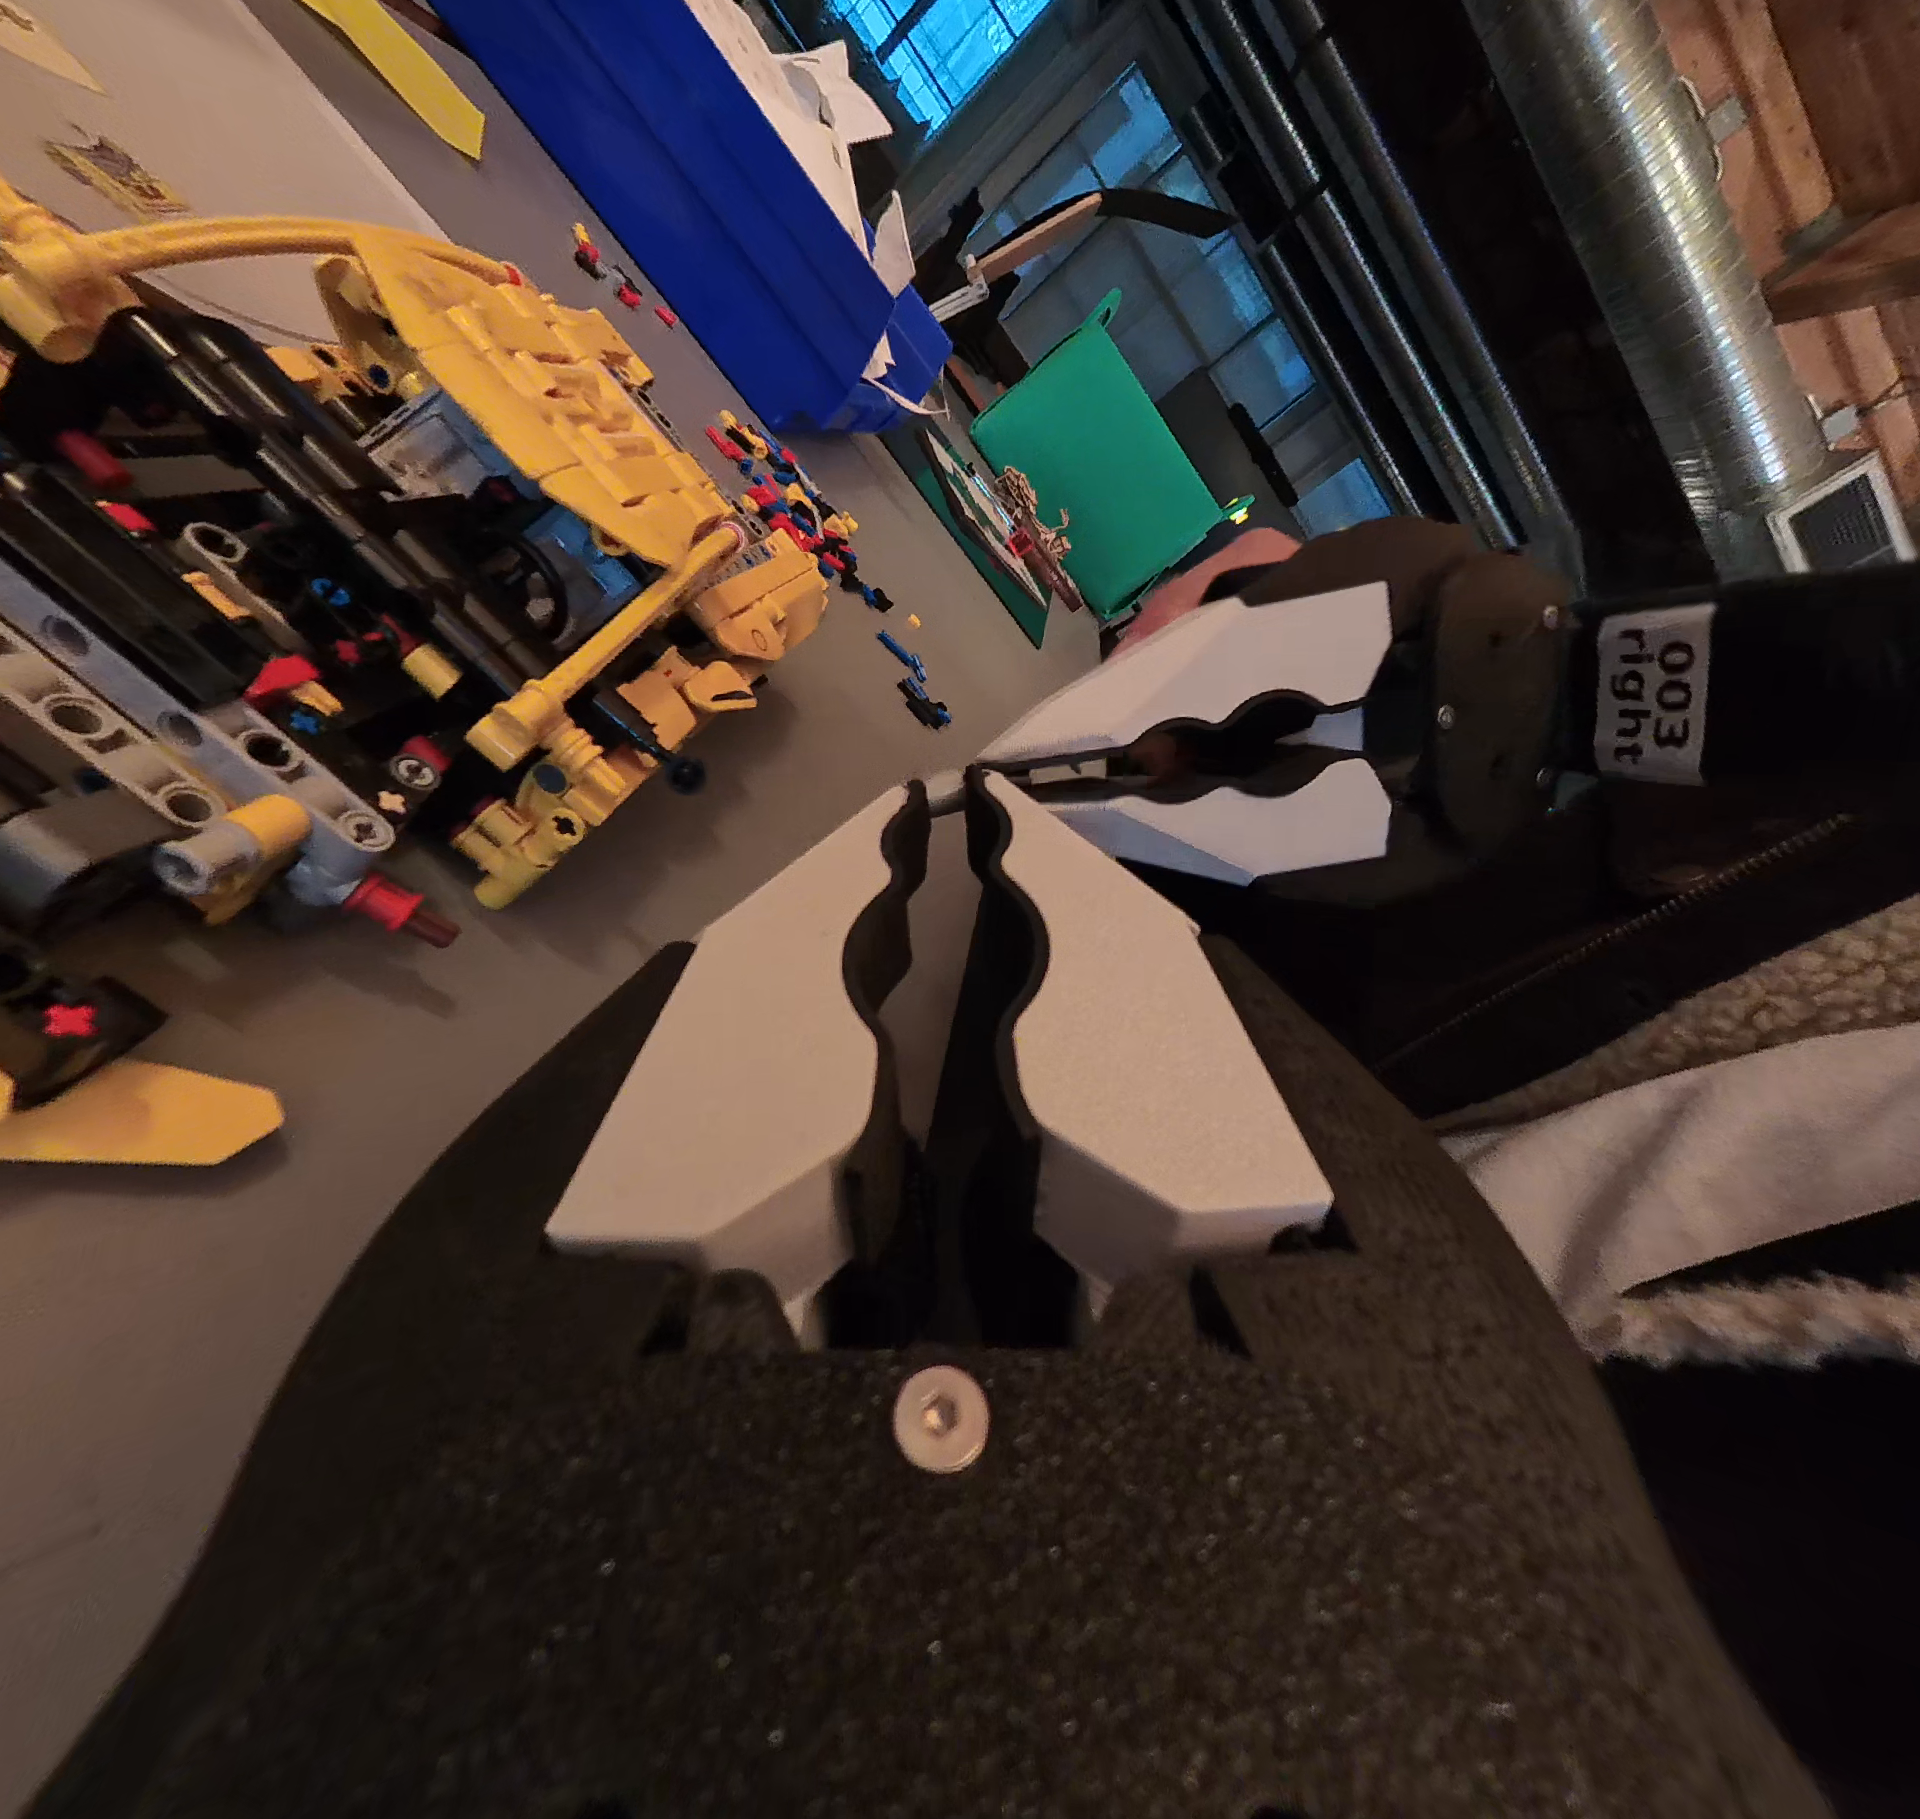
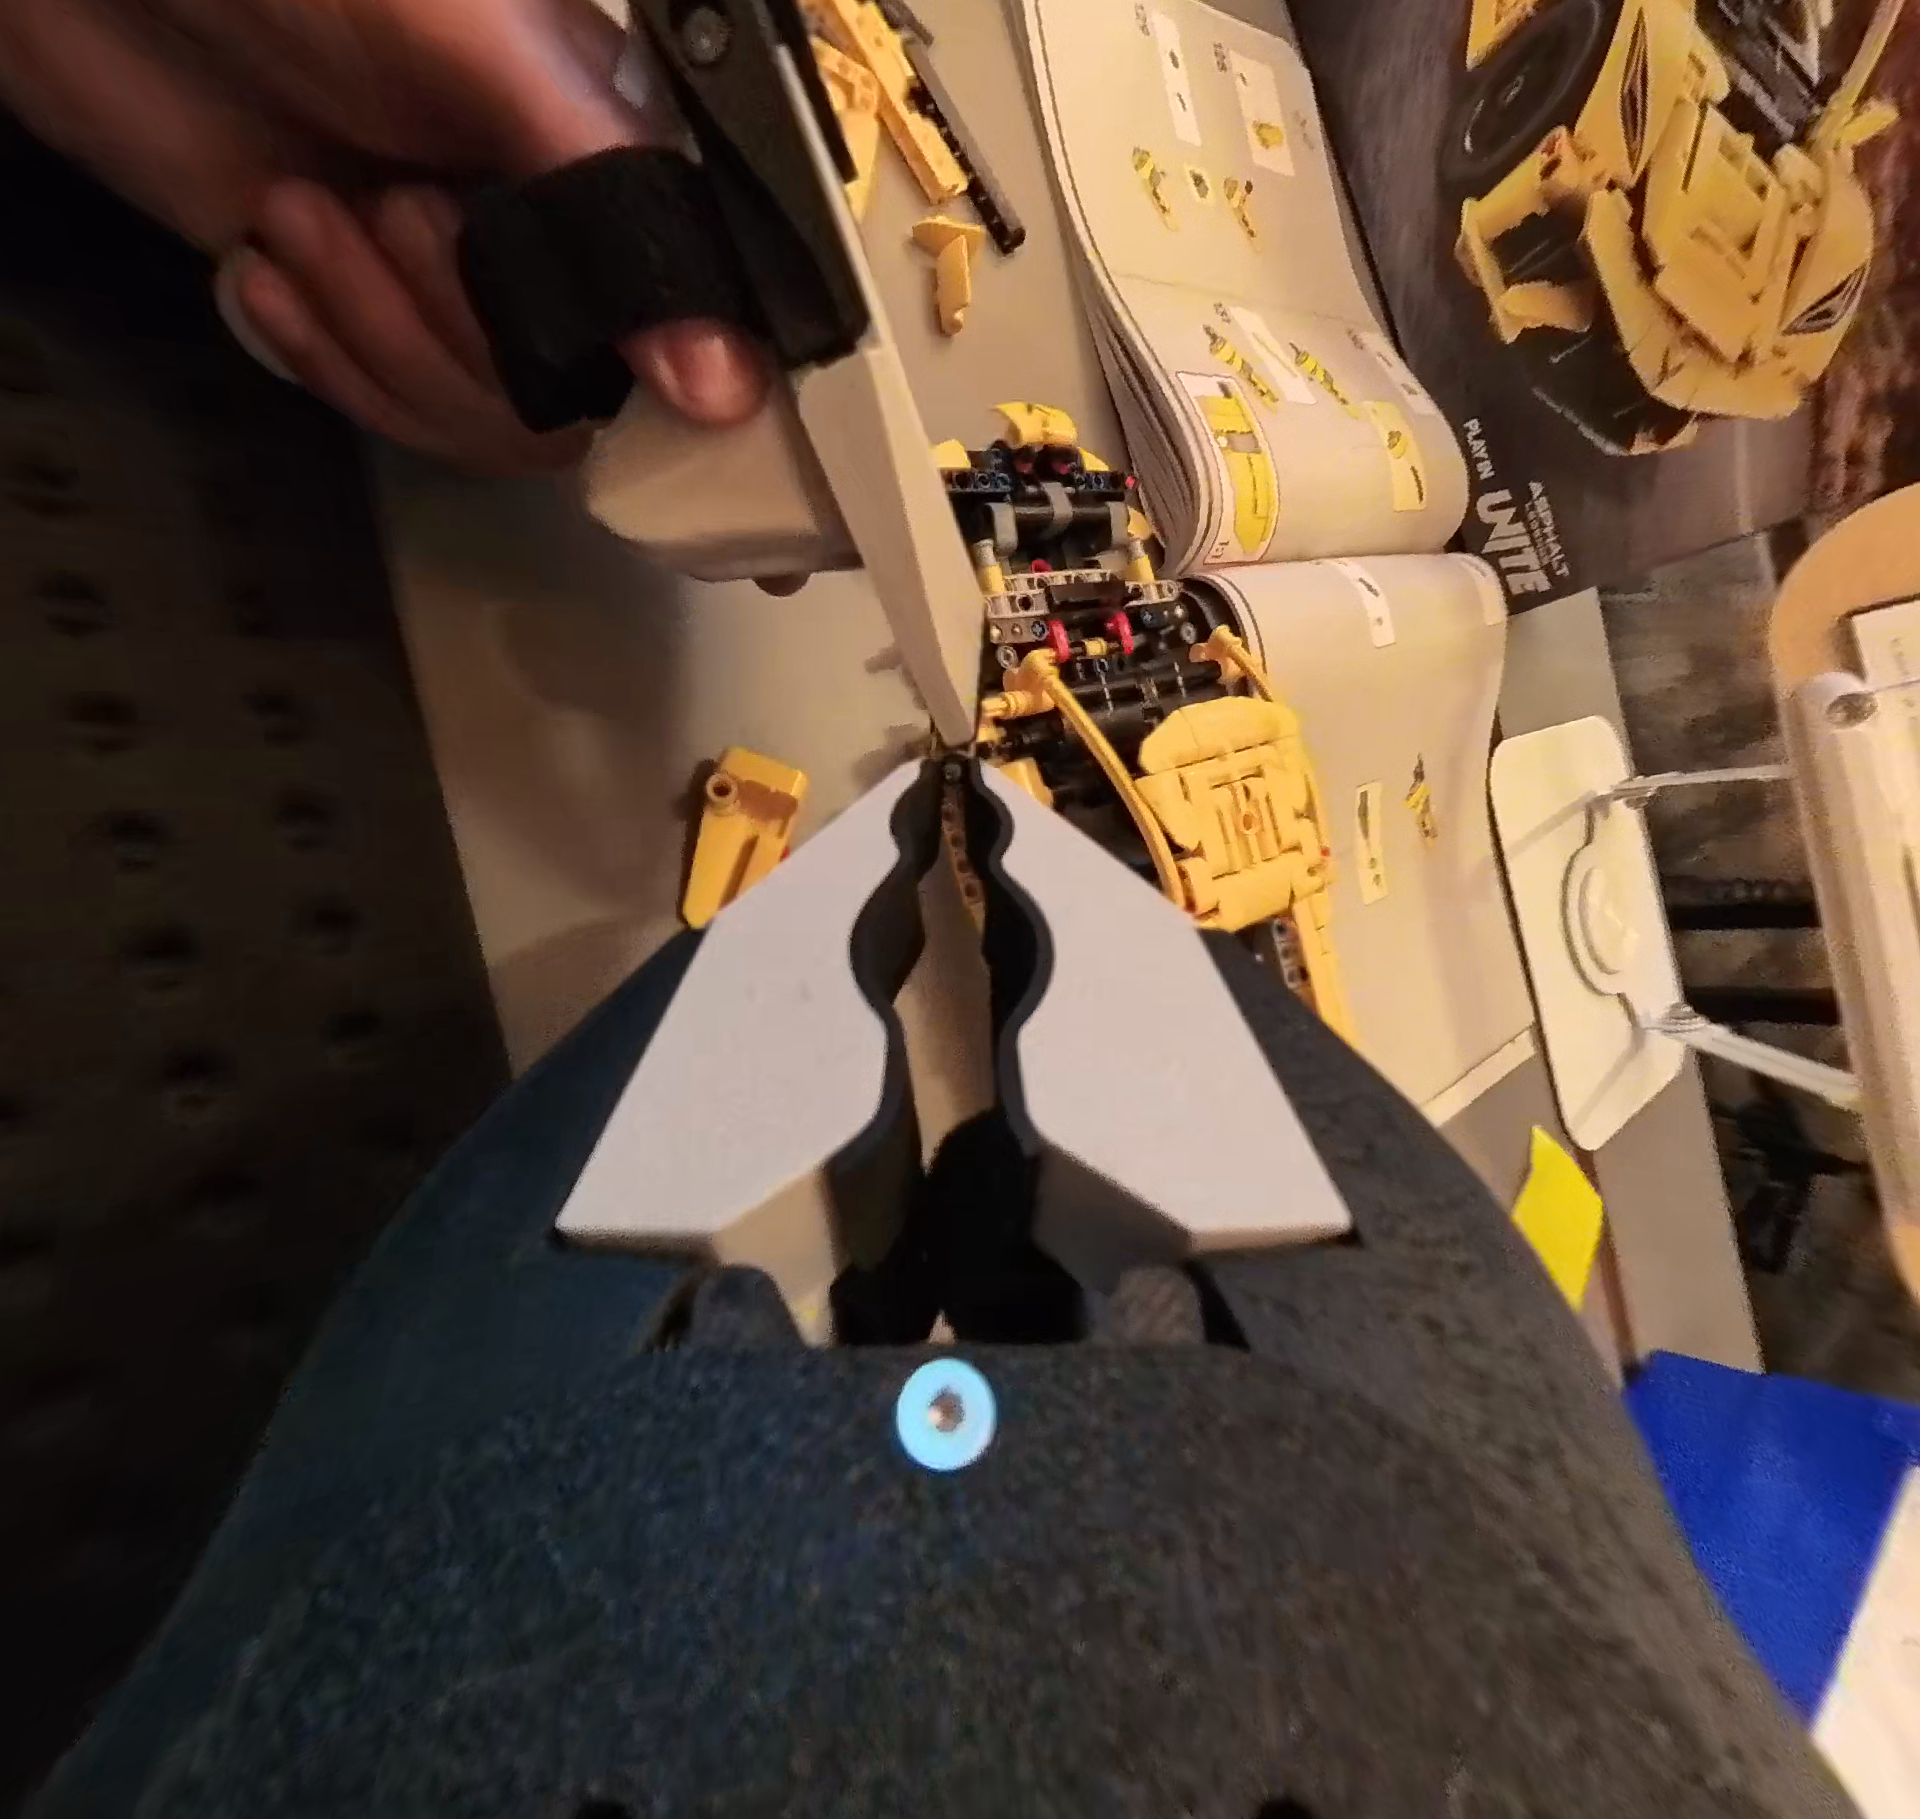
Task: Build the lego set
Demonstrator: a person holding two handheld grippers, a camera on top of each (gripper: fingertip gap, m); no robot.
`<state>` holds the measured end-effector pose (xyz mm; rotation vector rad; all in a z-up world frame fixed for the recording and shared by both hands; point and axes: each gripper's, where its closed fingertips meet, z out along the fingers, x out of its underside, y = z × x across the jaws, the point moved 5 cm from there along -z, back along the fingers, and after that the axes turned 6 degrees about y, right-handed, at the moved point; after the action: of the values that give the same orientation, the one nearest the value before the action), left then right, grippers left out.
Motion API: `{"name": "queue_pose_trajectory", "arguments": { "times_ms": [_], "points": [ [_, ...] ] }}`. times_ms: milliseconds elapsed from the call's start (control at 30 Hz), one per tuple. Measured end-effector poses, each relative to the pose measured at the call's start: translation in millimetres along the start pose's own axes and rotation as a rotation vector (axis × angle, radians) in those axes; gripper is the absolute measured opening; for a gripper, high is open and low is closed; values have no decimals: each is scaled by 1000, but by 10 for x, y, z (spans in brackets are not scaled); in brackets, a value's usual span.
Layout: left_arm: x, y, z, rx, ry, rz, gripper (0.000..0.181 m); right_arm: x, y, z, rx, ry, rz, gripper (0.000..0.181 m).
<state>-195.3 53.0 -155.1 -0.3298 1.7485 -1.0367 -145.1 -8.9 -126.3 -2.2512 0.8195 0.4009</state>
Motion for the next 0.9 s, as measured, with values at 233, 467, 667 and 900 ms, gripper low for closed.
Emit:
{"name": "queue_pose_trajectory", "arguments": {
  "times_ms": [233, 467, 667, 900],
  "points": [
    [-41, -54, -45, 102, -48, -43, 6, -50, -68, -58, -93, -163, 205, 3],
    [-43, -67, -46, 201, -59, -124, 6, 2, -89, -87, -183, -282, 367, 3],
    [-40, -28, -42, 225, -61, -179, 6, 56, -79, -66, -159, -346, 388, 2],
    [-50, -13, -52, 195, -74, -157, 6, 72, -35, 10, -28, -211, 214, 0]
  ]
}}
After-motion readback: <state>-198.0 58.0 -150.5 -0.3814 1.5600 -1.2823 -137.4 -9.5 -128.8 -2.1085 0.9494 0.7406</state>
